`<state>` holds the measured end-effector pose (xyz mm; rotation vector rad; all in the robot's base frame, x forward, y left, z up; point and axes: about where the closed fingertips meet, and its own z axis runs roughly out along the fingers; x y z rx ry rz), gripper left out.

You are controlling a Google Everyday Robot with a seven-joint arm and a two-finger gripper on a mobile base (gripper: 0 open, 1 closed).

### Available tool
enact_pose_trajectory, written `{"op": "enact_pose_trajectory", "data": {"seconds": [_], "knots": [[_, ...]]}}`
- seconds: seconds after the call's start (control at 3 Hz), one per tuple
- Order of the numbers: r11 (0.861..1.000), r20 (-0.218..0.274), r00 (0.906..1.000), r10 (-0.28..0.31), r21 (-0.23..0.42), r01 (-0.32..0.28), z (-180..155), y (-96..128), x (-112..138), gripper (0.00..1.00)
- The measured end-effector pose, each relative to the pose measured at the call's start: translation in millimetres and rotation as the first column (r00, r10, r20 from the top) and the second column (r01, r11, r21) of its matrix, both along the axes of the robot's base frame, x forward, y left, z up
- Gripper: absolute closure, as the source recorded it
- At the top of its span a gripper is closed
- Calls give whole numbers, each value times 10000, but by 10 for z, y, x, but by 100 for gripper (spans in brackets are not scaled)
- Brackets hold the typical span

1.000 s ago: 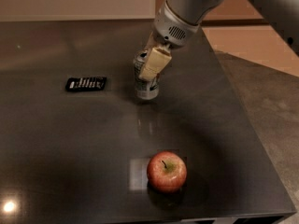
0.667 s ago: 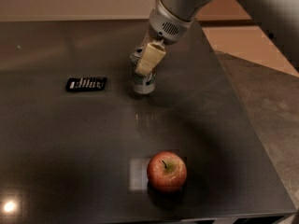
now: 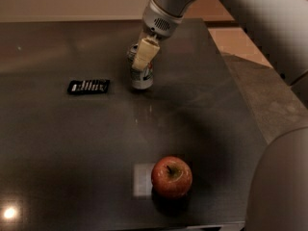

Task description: Move 7up can near rxbar chocolate

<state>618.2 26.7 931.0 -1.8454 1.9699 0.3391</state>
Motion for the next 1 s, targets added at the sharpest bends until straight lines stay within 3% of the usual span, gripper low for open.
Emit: {"op": "enact_pose_trajectory", "data": {"seconds": [0.67,1.0], "knots": [[9990,-137,9990,432,126,-430,-96,268,98,100],[9989,-147,9989,446,130,-444,-101,275,97,100]]}}
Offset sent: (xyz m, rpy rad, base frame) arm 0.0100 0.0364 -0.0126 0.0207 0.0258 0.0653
